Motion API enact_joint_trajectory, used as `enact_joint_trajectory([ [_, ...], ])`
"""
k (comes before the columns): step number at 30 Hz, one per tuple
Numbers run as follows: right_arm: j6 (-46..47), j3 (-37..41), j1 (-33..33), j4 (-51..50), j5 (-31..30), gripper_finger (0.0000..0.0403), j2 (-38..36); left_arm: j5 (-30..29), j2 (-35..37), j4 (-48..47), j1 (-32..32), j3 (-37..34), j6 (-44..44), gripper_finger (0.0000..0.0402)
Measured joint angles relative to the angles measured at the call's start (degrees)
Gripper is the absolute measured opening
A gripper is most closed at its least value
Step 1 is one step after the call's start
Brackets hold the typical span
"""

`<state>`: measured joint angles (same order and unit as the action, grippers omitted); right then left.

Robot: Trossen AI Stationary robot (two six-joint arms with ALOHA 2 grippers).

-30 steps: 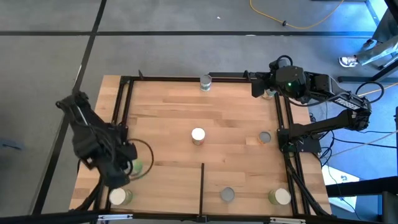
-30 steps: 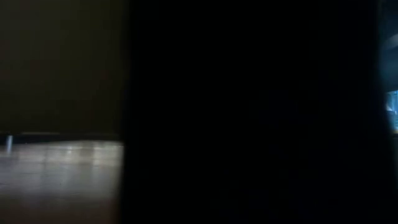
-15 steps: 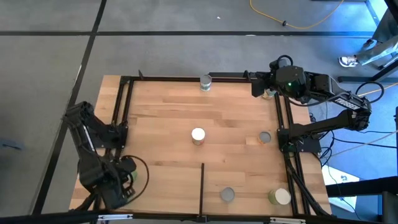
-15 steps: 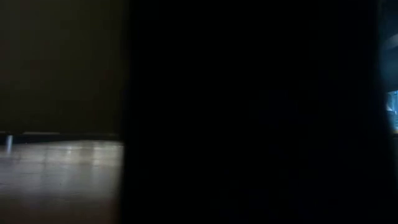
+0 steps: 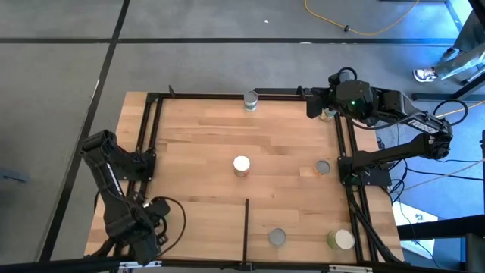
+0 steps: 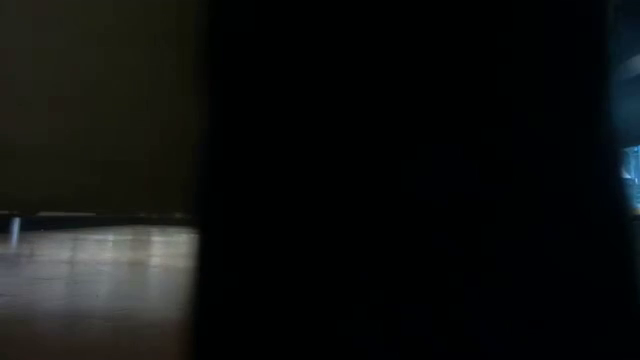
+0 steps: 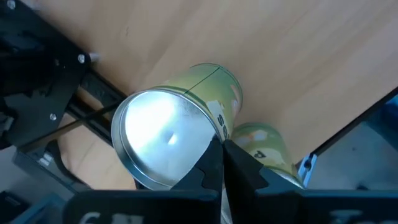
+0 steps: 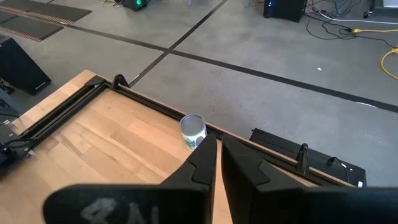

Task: Pick and place cans onto a shelf
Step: Put the canned oranges on the shelf

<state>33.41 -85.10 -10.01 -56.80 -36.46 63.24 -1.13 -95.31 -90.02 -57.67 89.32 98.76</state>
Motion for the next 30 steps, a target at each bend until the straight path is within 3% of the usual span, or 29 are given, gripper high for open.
enact_joint_trajectory([
  [19, -0.02, 0.00, 0.01, -0.02, 0.04, 0.0028, 0.00, 2.59, 0.00, 3.66, 0.02, -7.72, -1.62, 0.0000],
  [30, 0.76, 0.00, 0.00, -0.01, 0.06, 0.0028, 0.00, 3.02, 0.01, 4.24, 0.02, -8.13, -3.30, 0.0005],
])
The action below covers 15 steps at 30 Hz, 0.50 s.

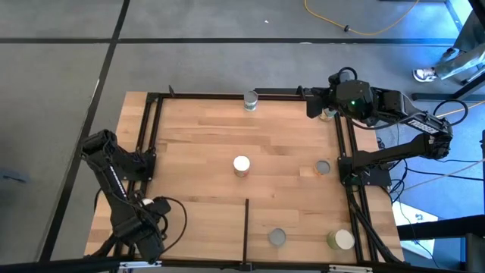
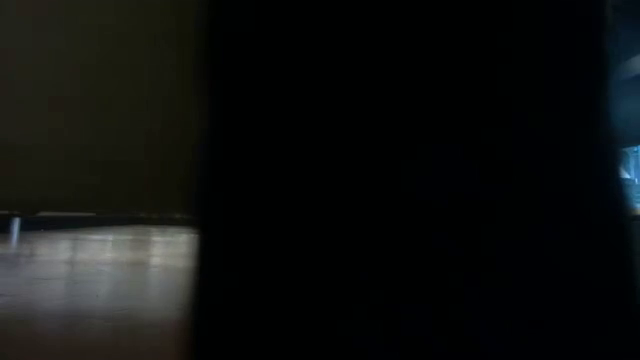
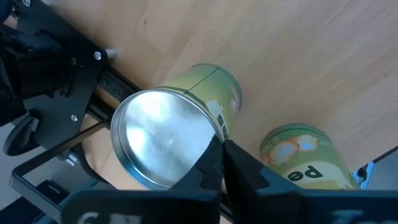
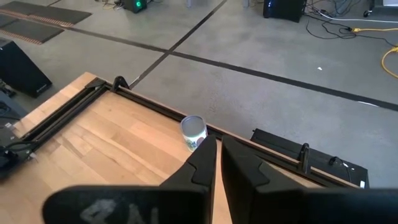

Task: Pick and place cans onto a shelf
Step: Put the canned oranges on the shelf, then put the canned pineapple on the shelf

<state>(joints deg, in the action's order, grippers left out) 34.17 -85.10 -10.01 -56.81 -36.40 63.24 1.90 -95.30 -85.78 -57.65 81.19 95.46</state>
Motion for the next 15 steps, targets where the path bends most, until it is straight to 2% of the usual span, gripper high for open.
enact_joint_trajectory([
  [9, 0.05, 0.00, 0.00, -0.01, 0.02, 0.0028, 0.00, 3.23, 0.02, -0.46, 1.55, 0.18, -0.49, 0.0021],
  [15, 0.05, 0.00, 0.01, -0.01, 0.02, 0.0028, 0.00, -0.97, 0.02, -2.20, 1.84, 5.30, -0.73, 0.0021],
])
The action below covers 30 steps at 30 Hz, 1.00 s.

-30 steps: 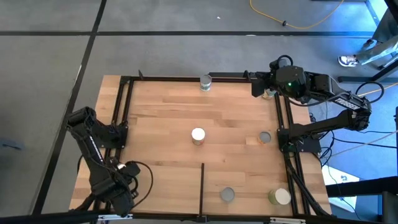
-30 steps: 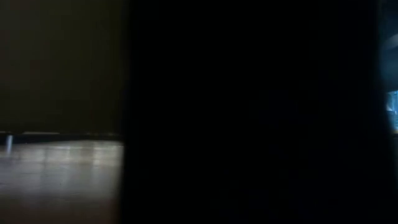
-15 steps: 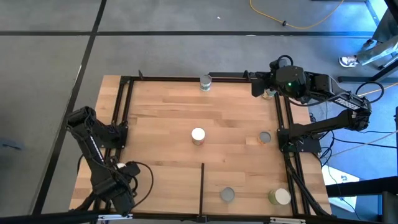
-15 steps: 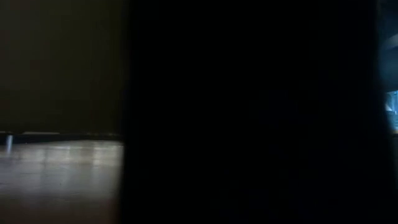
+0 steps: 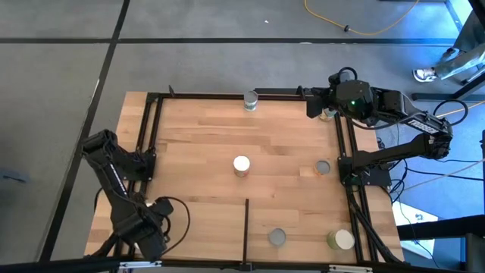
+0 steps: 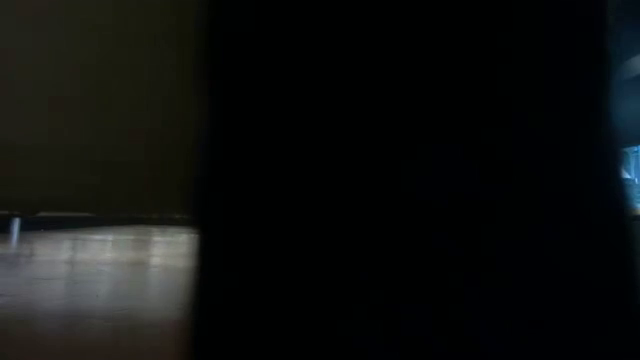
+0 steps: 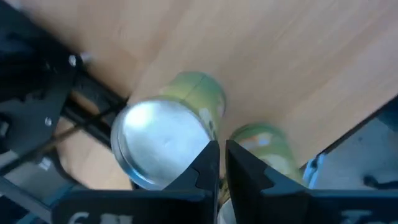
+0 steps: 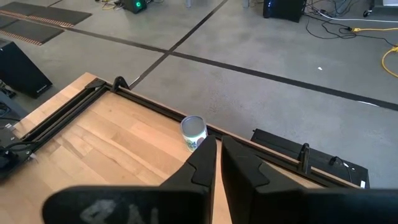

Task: Pick and place cans onto a shelf
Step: Put the canned pineapple on the shelf

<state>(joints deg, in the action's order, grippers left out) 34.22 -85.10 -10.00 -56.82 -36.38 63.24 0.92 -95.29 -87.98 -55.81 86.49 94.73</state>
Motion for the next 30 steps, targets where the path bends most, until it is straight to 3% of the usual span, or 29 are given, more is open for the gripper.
enact_joint_trajectory([
  [12, -0.83, 0.00, -0.02, 0.02, 1.03, 0.0028, 0.00, -5.46, 1.13, -1.94, 0.45, 5.50, -3.49, 0.0022],
  [19, -11.16, -0.02, 0.02, 3.69, 11.35, 0.0028, 0.00, -18.07, 10.24, -2.19, 0.94, 6.05, -0.27, 0.0022],
  [23, -13.72, -0.57, 0.02, 3.86, 12.69, 0.0028, 0.04, -26.05, 14.89, -2.03, 0.94, 6.05, 0.42, 0.0022],
  [30, -18.31, -2.94, 0.02, 2.91, 22.33, 0.0028, 0.89, -40.15, 22.37, -2.04, 2.90, 6.05, -5.84, 0.0022],
])
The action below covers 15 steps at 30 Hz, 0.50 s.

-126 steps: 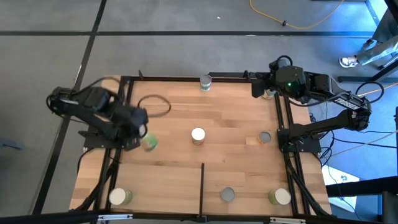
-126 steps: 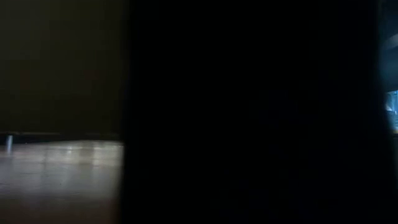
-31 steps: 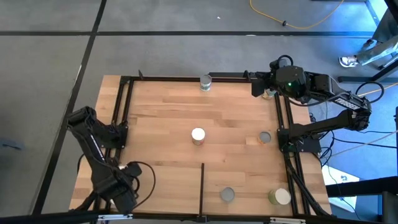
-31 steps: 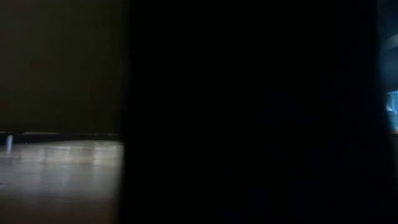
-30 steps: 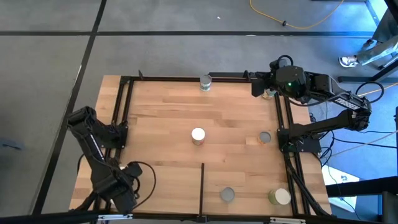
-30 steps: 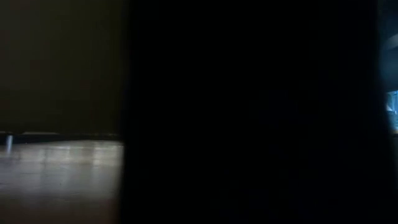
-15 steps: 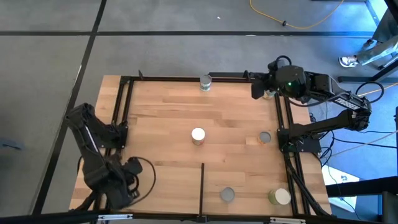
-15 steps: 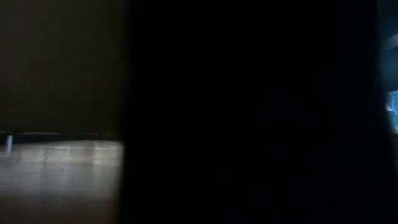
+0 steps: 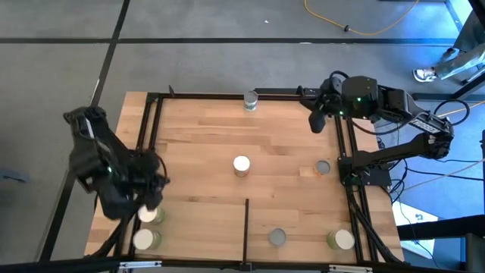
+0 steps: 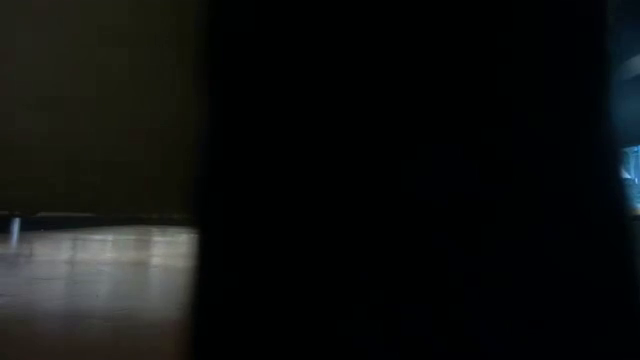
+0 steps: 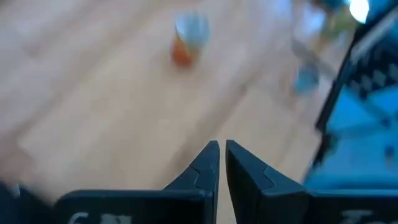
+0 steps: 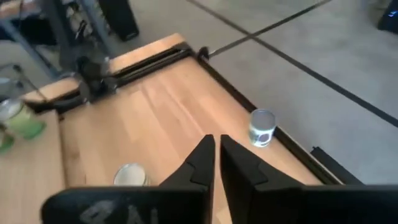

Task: Pick and place cans onto a shelf
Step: Put the canned pineapple on the shelf

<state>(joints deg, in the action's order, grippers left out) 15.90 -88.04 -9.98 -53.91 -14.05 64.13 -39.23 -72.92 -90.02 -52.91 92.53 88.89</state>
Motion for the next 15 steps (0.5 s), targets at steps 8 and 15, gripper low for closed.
enact_joint_trajectory([
  [8, -4.50, -9.79, -0.04, -12.92, 9.75, 0.0028, 9.84, -11.01, 5.32, -0.01, 6.11, 0.00, -11.28, 0.0022],
  [15, -2.86, -20.51, -0.04, -24.68, 16.64, 0.0028, 22.82, -10.97, 6.72, -0.02, 11.68, 0.00, -16.73, 0.0022],
])
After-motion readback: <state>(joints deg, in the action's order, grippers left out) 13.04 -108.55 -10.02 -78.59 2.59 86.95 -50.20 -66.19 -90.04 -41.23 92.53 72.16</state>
